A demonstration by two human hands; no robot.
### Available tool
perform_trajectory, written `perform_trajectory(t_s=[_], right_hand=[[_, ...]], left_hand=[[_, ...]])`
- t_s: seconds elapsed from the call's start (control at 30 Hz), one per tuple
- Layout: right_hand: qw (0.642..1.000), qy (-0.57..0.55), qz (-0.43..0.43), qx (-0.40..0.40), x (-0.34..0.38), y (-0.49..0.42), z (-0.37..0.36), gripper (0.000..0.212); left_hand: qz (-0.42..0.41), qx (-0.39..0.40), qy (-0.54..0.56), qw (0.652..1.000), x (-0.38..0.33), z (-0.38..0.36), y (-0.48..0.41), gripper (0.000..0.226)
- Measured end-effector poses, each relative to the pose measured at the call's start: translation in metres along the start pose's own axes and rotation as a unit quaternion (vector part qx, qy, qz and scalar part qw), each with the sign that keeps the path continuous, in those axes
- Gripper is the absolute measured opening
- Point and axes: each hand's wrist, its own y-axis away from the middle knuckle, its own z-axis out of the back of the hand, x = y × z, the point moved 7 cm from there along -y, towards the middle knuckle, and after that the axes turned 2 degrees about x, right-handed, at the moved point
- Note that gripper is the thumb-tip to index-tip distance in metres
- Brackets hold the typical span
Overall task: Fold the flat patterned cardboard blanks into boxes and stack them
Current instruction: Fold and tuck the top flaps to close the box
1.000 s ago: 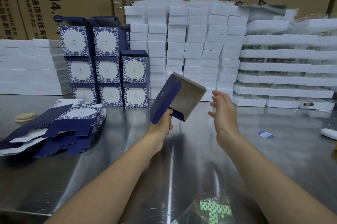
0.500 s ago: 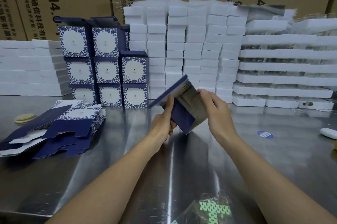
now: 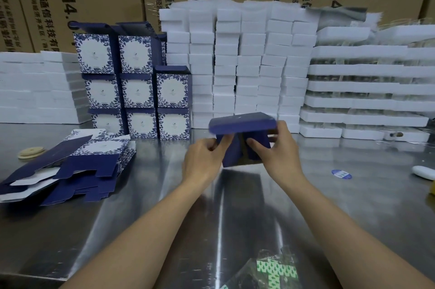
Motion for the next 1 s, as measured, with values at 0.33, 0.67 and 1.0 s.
perform_trajectory(t_s=[0.33, 0.67, 1.0], right_hand=[[0.976, 0.029, -0.164, 0.138, -0.036, 0.003, -0.017, 0.033], [0.893, -0.202, -0.315, 0.250, -0.036, 0.025, -0.046, 0.032], [0.888, -0.314, -0.309, 0.136, -0.026, 0.022, -0.037, 0.033]], left_hand=[[-0.155, -0.038, 0.159, 0.974, -0.027, 0.013, 0.005, 0.021], [-0.120, -0.134, 0.212, 0.961, -0.027, 0.027, 0.011, 0.070], [0.178, 0.090, 0.215, 0.956, 0.006, -0.022, 0.014, 0.049]])
